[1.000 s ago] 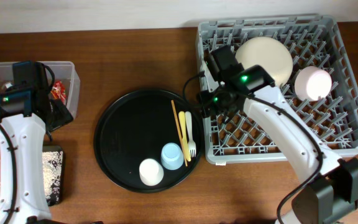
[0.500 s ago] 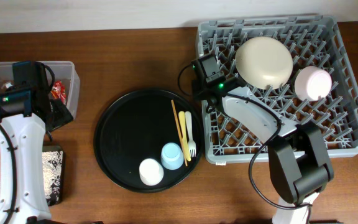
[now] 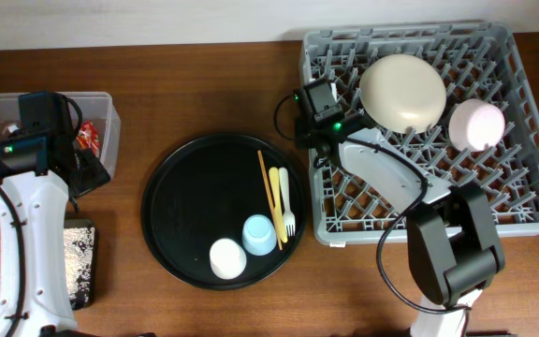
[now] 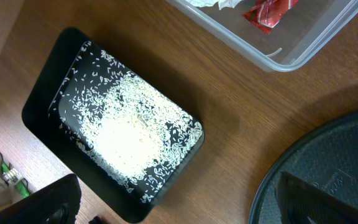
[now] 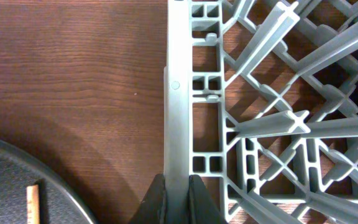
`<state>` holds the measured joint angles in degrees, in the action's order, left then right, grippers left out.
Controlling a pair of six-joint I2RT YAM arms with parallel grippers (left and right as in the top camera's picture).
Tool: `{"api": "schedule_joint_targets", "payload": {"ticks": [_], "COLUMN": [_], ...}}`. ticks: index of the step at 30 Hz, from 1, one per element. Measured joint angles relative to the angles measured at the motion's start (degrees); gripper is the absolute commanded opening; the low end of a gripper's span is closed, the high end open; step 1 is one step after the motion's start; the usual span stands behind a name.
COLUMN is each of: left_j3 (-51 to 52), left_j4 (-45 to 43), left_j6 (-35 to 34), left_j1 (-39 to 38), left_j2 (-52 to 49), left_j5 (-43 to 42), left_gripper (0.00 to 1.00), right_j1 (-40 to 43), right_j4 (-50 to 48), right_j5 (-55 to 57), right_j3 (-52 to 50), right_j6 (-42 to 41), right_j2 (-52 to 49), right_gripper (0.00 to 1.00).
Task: Sort waste into correct bins and load items into the dishwasher rack
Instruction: 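Move the right gripper back toward the round tray, then lower the right gripper onto the light-blue cup and grasp it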
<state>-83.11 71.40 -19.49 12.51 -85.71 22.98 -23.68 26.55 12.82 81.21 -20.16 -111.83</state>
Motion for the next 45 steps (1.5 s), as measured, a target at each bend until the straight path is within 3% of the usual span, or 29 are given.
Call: {"api": "schedule_joint_targets", "payload": {"ticks": [16, 17, 19, 21, 25, 28, 32, 33, 34, 37, 38, 39, 40, 45], "left_j3": [0.0, 0.0, 0.0, 0.0, 0.0, 0.0, 0.0, 0.0, 0.0, 0.0, 0.0, 0.0, 0.0, 0.0], "left_j4": [0.0, 0.0, 0.0, 0.0, 0.0, 0.0, 0.0, 0.0, 0.0, 0.0, 0.0, 0.0, 0.0, 0.0], "left_j6": [0.0, 0.0, 0.0, 0.0, 0.0, 0.0, 0.0, 0.0, 0.0, 0.0, 0.0, 0.0, 0.0, 0.0], "left_j1": [0.0, 0.0, 0.0, 0.0, 0.0, 0.0, 0.0, 0.0, 0.0, 0.0, 0.0, 0.0, 0.0, 0.0], "left_j2": [0.0, 0.0, 0.0, 0.0, 0.0, 0.0, 0.0, 0.0, 0.0, 0.0, 0.0, 0.0, 0.0, 0.0], "left_j5": [0.0, 0.0, 0.0, 0.0, 0.0, 0.0, 0.0, 0.0, 0.0, 0.0, 0.0, 0.0, 0.0, 0.0], "left_gripper": [0.99, 0.99, 0.99, 1.00, 1.00, 0.99, 0.99, 0.99, 0.99, 0.99, 0.99, 0.99, 0.99, 0.99], "right_j1": [3.3, 3.3, 3.4, 4.1, 4.3, 4.3, 2.8, 0.9, -3.7, -12.7, -15.3, -17.0, -18.0, -18.5], "right_j4": [3.3, 3.4, 3.7, 5.6, 5.4, 9.7, 27.8, 30.8, 36.3, 37.4, 37.4, 37.4, 37.5, 37.8], "right_j5": [-0.5, -0.5, -0.9, -1.1, -1.1, -2.1, -14.3, -17.6, -20.1, -23.5, -24.3, -24.3, -23.6, -22.8], "right_j3": [0.7, 0.7, 0.7, 0.2, 0.6, 6.5, 17.7, 18.0, 18.2, 18.2, 18.1, 18.1, 18.1, 8.3], "right_j6": [2.8, 2.8, 3.2, 3.3, 4.3, 5.7, 7.3, 7.3, 7.3, 7.6, 7.5, 7.8, 7.7, 6.6], "right_j2": [0.2, 0.2, 0.3, 0.2, 0.2, 3.1, 13.5, 15.1, 15.0, 13.2, 12.2, 11.3, 10.6, 10.0], "right_gripper": [0.04, 0.16, 0.51, 0.64, 0.66, 0.64, 0.66, 0.98, 0.98, 1.00, 0.85, 0.76, 0.74, 0.81]}}
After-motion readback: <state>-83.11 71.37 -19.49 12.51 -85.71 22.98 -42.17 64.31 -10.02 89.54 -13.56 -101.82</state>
